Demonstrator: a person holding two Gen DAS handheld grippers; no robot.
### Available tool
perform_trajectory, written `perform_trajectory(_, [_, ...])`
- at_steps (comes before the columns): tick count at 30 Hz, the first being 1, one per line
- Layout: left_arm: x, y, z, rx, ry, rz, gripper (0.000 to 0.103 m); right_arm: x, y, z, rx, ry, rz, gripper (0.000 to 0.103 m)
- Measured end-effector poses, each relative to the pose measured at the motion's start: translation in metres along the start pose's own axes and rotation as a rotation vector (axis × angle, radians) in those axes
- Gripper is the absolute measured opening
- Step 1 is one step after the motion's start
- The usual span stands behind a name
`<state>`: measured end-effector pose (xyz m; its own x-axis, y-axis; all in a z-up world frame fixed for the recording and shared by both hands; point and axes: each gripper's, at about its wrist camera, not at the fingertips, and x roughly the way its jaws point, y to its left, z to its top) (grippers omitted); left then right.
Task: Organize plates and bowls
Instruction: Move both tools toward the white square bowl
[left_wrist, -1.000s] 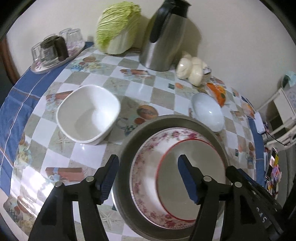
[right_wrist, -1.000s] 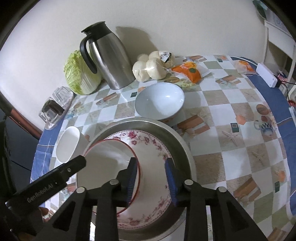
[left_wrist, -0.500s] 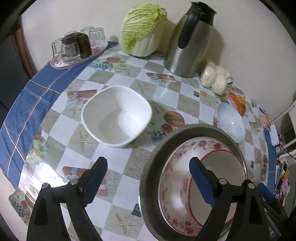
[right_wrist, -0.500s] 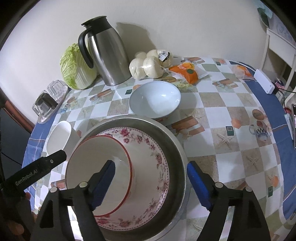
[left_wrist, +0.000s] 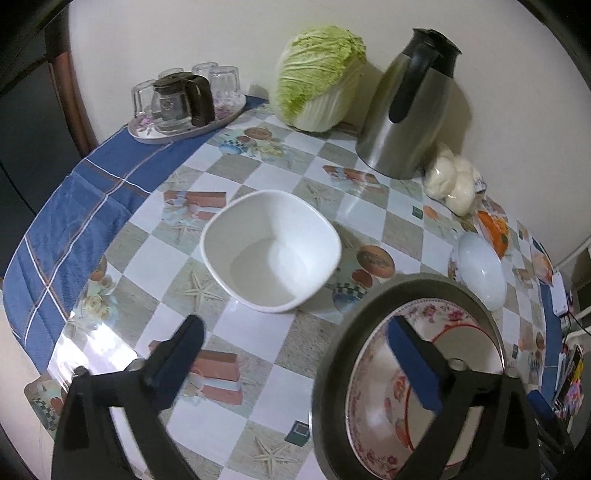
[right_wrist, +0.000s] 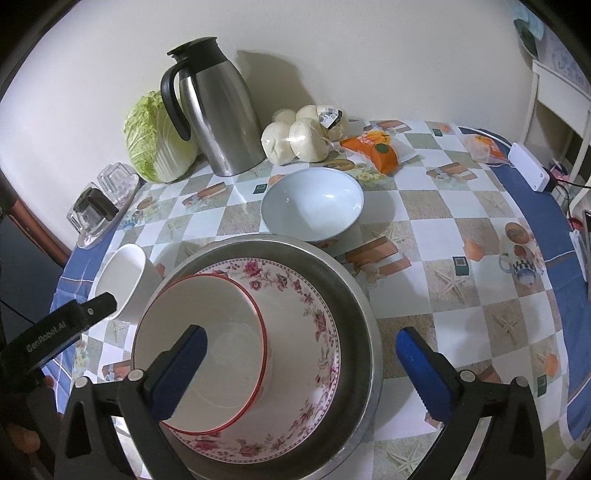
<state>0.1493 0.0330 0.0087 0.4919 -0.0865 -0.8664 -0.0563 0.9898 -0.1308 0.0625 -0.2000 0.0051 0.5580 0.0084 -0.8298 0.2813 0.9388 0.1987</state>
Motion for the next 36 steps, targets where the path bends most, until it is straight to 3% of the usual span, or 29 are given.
perform_trajectory(13, [-0.004, 0.023, 0.010, -0.039, -0.035, -0.008, 0.103, -0.008, 0.013, 0.000, -0.011, -0.045, 0.011, 0.103])
perform_trajectory(20, [-0.001, 0.038, 0.016, -0.058, -0.033, -0.054, 0.103, -0.008, 0.019, 0.000, -0.021, -0.047, -0.025, 0.103])
perform_trajectory(27, [-0.001, 0.046, 0.021, -0.055, -0.041, -0.095, 0.103, -0.006, 0.036, -0.001, -0.045, -0.055, -0.039, 0.103])
perform_trajectory(31, [0.001, 0.054, 0.024, -0.032, -0.032, -0.067, 0.103, -0.005, 0.047, -0.002, -0.055, -0.061, -0.043, 0.103])
perform_trajectory(36, [0.004, 0.073, 0.030, -0.076, -0.021, -0.090, 0.103, -0.004, 0.064, -0.004, -0.076, -0.067, -0.030, 0.103])
